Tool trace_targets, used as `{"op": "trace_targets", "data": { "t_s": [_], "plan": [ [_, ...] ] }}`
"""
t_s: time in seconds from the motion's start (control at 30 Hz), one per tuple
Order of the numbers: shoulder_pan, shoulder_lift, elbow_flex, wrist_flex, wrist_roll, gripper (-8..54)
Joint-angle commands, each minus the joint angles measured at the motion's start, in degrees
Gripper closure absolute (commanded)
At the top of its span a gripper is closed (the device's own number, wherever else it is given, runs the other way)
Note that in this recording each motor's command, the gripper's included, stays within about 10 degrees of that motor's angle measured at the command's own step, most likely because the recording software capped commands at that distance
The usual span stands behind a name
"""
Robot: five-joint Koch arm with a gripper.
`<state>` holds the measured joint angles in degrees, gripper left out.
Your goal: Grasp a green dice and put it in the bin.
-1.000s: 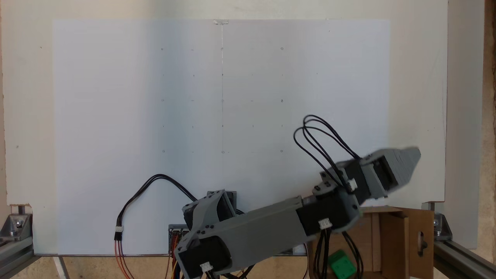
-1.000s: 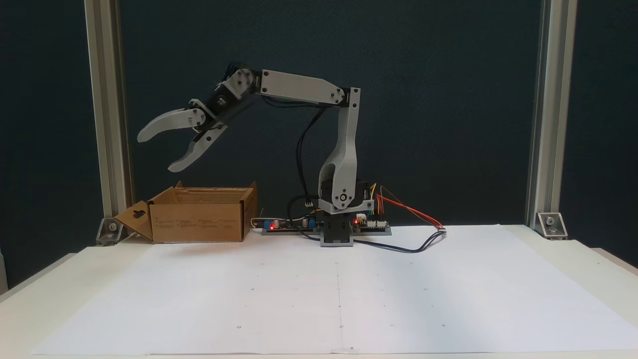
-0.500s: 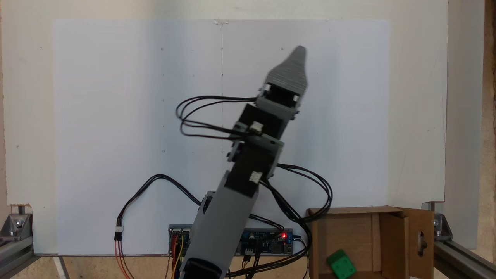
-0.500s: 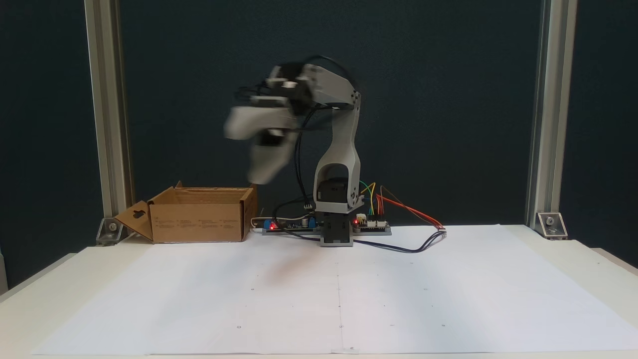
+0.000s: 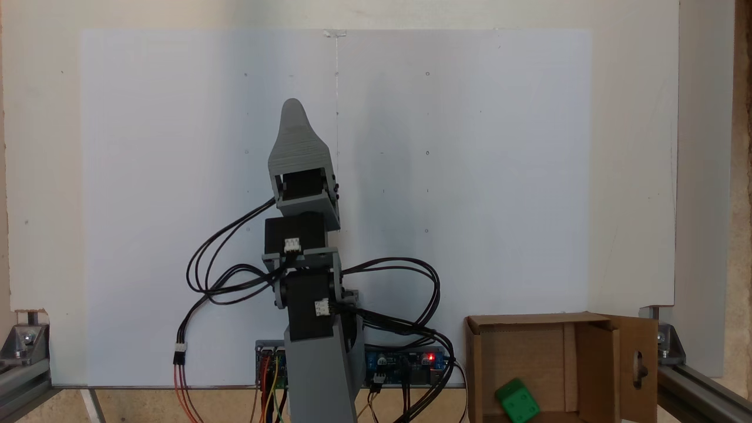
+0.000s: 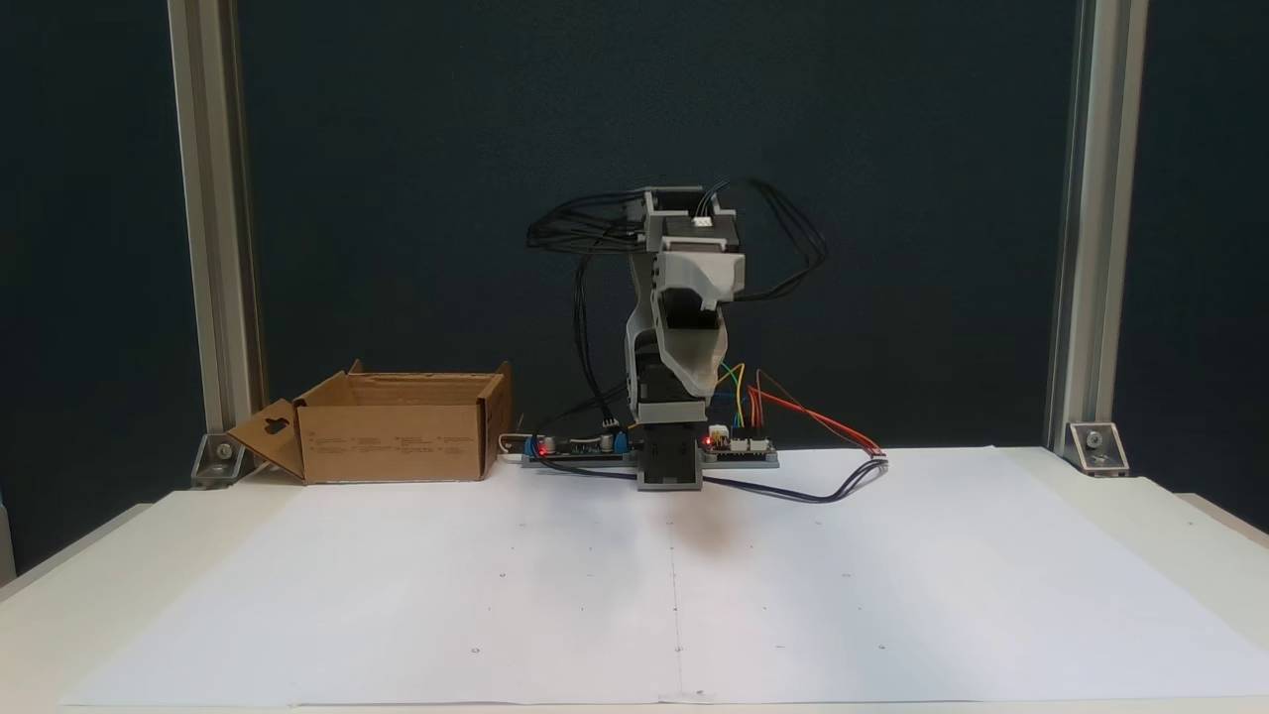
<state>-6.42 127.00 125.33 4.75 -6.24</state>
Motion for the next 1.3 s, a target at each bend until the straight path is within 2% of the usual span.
{"op": "trace_targets", "data": {
  "t_s": [0.0,0.2,0.5,1.1,1.27],
  "plan": [
    [1.49,2.64,0.79,-9.38,2.02,1.0],
    [2.46,8.70,15.03,-24.77,1.32,0.4],
    [5.19,8.79,31.90,-45.95,1.05,1.4],
    [10.11,8.79,46.23,-87.34,1.14,1.8],
    [9.76,8.79,49.66,-89.56,1.23,1.8]
  ]
}}
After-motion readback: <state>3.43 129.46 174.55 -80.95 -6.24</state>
